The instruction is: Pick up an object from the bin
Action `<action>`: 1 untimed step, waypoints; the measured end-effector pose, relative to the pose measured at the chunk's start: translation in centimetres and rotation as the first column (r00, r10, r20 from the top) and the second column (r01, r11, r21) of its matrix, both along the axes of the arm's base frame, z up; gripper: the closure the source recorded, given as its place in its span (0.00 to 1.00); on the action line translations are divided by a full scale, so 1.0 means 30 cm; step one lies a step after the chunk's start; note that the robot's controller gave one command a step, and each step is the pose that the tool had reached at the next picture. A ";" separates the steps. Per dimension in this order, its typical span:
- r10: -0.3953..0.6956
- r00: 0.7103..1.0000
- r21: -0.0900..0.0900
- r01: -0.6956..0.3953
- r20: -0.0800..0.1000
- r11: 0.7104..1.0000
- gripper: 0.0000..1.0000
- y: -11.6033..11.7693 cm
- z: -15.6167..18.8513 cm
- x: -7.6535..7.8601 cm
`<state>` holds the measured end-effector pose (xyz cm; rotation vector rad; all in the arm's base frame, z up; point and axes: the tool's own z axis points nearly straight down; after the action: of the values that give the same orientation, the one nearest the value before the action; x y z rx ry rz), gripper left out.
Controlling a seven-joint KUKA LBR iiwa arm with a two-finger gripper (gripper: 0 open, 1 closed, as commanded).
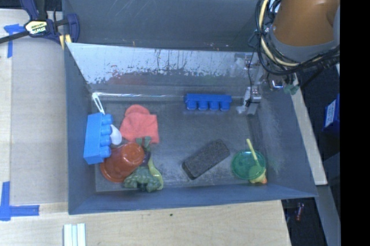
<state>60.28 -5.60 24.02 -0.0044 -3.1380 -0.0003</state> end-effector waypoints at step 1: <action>0.001 1.000 -0.001 -0.001 0.008 1.000 0.00 0.000 0.015 0.005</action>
Offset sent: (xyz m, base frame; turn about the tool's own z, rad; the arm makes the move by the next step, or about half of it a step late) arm 0.0090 0.0503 -0.0774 -0.0753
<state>60.43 -5.59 24.47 -0.0027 -3.1463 0.0007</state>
